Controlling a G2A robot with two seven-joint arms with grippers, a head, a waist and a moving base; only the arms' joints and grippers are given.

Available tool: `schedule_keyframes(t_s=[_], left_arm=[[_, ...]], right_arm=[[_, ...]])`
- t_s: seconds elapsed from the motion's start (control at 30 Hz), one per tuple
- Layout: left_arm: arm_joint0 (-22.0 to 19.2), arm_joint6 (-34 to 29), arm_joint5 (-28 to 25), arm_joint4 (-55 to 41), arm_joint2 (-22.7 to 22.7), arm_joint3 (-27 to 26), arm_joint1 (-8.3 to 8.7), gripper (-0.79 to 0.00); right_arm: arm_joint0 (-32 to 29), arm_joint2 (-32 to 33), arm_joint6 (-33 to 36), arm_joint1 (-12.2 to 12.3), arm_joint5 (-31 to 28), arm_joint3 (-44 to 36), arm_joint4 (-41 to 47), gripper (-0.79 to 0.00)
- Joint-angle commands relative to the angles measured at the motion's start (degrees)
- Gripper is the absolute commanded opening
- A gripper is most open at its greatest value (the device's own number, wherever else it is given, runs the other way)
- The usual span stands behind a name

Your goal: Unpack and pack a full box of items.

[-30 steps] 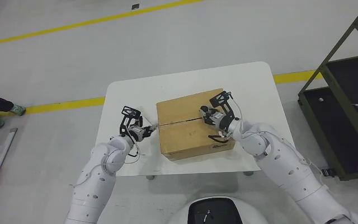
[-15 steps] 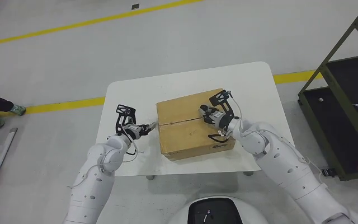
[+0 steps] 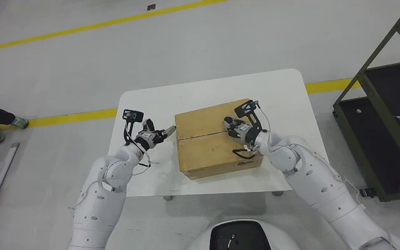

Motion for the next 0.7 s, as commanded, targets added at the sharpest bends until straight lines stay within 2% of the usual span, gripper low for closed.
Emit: schedule_keyframes(t_s=[0.0,0.07,0.17,0.33,0.43,0.57,0.63,0.67], left_arm=[[-0.18,-0.59,1.02,3.10,-0.79,-0.62,0.27,0.000],[0.03,-2.17,1.43,8.39,-1.33,-1.50,0.71,0.000],[1.69,-3.81,-1.30,19.18,-1.34,-2.66,1.59,0.000],[5.78,-1.56,-5.09,31.76,-0.12,-3.34,2.39,0.000],[7.38,1.70,-5.15,32.80,0.94,-2.97,2.22,0.000],[7.21,5.93,-6.90,36.58,3.69,-2.14,1.87,-0.092],[6.42,7.46,-6.65,36.86,4.41,-0.78,1.61,-0.049],[5.96,8.07,-6.49,36.85,4.77,-0.16,1.46,0.000]], right_arm=[[0.03,0.10,0.02,-0.02,0.04,-0.01,0.10,-0.785],[0.01,0.28,0.02,-0.03,-0.04,-0.02,0.20,-0.785],[-0.15,0.57,0.15,0.00,-0.07,-0.09,0.24,-0.785],[-0.35,0.99,0.42,0.04,-0.21,-0.12,0.27,-0.785],[-0.36,1.00,0.58,0.01,-0.25,-0.02,0.24,-0.785],[-0.37,0.78,0.73,-0.09,-0.33,0.02,0.22,-0.785],[-0.35,0.71,0.84,-0.12,-0.31,0.03,0.08,-0.785],[-0.34,0.71,0.85,-0.14,-0.32,0.05,0.08,-0.785]])
